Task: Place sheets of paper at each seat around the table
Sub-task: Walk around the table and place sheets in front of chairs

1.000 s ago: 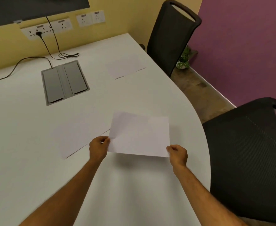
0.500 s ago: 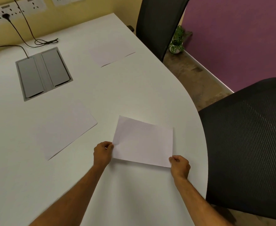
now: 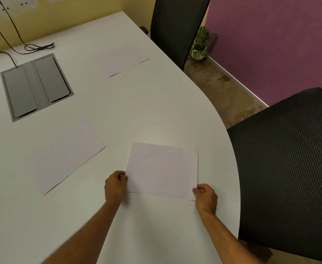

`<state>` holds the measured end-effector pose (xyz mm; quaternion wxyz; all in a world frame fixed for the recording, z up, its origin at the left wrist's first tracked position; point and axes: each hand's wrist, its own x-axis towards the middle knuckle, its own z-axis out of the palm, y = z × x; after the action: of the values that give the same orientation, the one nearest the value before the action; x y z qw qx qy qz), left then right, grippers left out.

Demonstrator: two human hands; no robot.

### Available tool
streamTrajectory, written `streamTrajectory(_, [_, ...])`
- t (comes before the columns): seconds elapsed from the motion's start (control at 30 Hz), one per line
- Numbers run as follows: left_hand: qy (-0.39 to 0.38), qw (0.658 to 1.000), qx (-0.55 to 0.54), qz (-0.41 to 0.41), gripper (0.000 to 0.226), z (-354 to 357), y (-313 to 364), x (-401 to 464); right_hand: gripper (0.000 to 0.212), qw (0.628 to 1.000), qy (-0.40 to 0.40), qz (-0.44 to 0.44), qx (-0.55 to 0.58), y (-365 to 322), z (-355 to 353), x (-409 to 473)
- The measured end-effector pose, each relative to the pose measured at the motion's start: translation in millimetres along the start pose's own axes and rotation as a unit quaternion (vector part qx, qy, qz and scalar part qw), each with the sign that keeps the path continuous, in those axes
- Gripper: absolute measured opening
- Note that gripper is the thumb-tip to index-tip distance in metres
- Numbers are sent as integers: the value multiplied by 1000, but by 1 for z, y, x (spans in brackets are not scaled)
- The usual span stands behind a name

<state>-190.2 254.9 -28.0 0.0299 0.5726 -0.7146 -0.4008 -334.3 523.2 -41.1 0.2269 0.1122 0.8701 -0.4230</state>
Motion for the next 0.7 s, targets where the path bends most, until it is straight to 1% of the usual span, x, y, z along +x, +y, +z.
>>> streamTrajectory(0.13, [16,999,29,-19,19,1,1,-2,7,1000,3,-5,-10,5,2,6])
streamTrajectory(0.2, [19,999,39,-23,21,1,1,-2,9,999,2,-9,-34,9,4,9])
streamTrajectory(0.4, [23,999,37,-4,26,4,-8,0,13,996,6,-26,-88,14,7,12])
streamTrajectory(0.57, [26,999,23,-13,28,-3,-3,-2,14,997,-2,-24,-76,7,5,10])
streamTrajectory(0.7, [50,999,4,-15,25,-30,6,-7,11,998,-7,-45,-44,-17,1,1])
